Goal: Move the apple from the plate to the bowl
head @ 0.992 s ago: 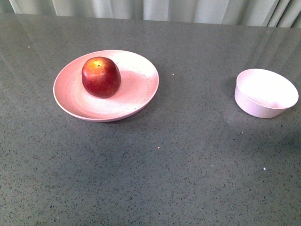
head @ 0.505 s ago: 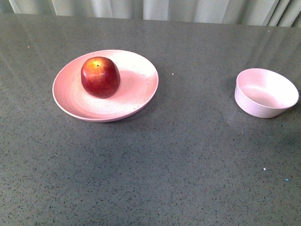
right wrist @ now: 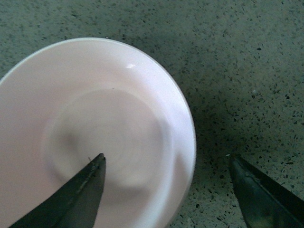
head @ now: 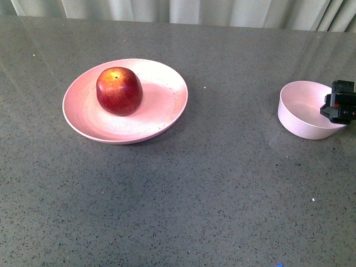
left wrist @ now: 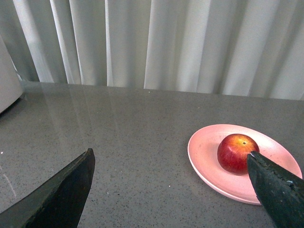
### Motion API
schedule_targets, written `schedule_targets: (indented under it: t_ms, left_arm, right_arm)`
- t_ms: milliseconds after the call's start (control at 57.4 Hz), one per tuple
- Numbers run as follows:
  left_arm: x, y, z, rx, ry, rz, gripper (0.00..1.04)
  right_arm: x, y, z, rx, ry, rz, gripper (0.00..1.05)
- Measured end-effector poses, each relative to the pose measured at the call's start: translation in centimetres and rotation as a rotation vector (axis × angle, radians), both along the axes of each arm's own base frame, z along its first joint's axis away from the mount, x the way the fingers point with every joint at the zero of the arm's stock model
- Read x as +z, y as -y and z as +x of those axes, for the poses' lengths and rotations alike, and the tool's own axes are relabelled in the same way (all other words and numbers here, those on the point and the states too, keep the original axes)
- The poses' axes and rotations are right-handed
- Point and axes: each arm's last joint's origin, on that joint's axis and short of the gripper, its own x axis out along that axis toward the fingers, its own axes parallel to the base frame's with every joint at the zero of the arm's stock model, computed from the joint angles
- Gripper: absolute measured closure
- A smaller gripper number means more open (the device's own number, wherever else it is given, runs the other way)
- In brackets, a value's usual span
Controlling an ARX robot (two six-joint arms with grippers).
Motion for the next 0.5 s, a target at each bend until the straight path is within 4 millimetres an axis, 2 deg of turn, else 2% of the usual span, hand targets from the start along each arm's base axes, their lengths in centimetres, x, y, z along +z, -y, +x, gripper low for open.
schedule_targets:
  t_ms: [70, 244, 366, 418, 505]
  left_arm:
    - [0.0, 0.0, 0.0, 0.000, 0.000, 0.000, 0.09]
    - [0.0, 0.0, 0.0, 0.000, 0.000, 0.000, 0.09]
    - [0.0, 0.0, 0.0, 0.000, 0.000, 0.000, 0.09]
    - [0.0, 0.0, 0.0, 0.000, 0.000, 0.000, 0.09]
    - [0.0, 0.0, 0.0, 0.000, 0.000, 0.000, 0.09]
  right_arm:
    - [-0.3, 0.0, 0.1, -0.010, -0.011, -0.002, 0.39]
    - [-0.6, -0.2, 0.0, -0.024, -0.032, 0.018, 0.74]
    - [-0.2, -1.2, 0.0, -0.010, -0.040, 0.055, 0.99]
    - [0.1, -1.7, 0.1, 0.004, -0.039, 0.064, 1.03]
    - [0.8, -3.1, 0.3, 0.023, -0.032, 0.085, 1.03]
